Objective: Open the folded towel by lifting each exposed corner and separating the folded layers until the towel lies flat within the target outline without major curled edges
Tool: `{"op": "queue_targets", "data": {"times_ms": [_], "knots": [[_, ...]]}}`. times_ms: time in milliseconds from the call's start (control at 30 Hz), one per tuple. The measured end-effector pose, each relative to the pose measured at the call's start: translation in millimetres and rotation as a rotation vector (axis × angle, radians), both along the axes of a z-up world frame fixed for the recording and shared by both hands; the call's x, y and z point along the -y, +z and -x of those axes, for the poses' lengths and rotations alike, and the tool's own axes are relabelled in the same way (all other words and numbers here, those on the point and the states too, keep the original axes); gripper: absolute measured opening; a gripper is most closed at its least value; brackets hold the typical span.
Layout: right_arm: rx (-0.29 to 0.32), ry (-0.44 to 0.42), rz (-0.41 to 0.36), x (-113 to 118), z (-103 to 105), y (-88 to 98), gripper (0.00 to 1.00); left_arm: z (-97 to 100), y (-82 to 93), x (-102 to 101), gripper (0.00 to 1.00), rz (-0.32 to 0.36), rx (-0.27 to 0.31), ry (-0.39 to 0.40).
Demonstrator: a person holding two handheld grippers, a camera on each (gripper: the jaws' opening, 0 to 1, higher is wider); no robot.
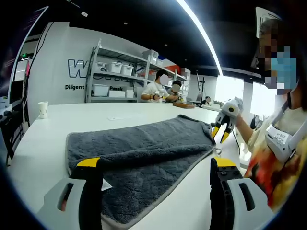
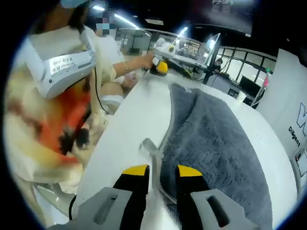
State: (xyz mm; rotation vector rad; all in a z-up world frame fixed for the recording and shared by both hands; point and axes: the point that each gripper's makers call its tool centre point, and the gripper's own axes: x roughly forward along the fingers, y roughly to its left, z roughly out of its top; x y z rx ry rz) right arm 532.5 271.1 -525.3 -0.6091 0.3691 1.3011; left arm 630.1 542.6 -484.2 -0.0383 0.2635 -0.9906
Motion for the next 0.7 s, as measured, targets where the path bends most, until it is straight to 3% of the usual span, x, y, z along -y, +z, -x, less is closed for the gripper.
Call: {"op": "queue_targets", "data": {"times_ms": [267,367,500,700], "knots": [[0.048,-0.148,-0.111,11.6,-29.2,19.0,0.58,8.2,-10.1,8.6,0.91,-0.099,0.009,-0.003],[0.033,-0.220,-0.157,19.9,-39.7,24.2,0.70,7.6,-13.3,10.1,0.90,-0.128,-0.012,0.012],[0.029,-0.303,-0.179,30.7,-51.9,23.4,0.97,7.1,-19.2,11.9,0.89,-0.171,-0.006,0.022],[0.007,-0.373,-0.195,46.2,-57.6,15.9,0.99,13.3,-24.7,24.2,0.80,-0.202,-0.016,0.000]]}}
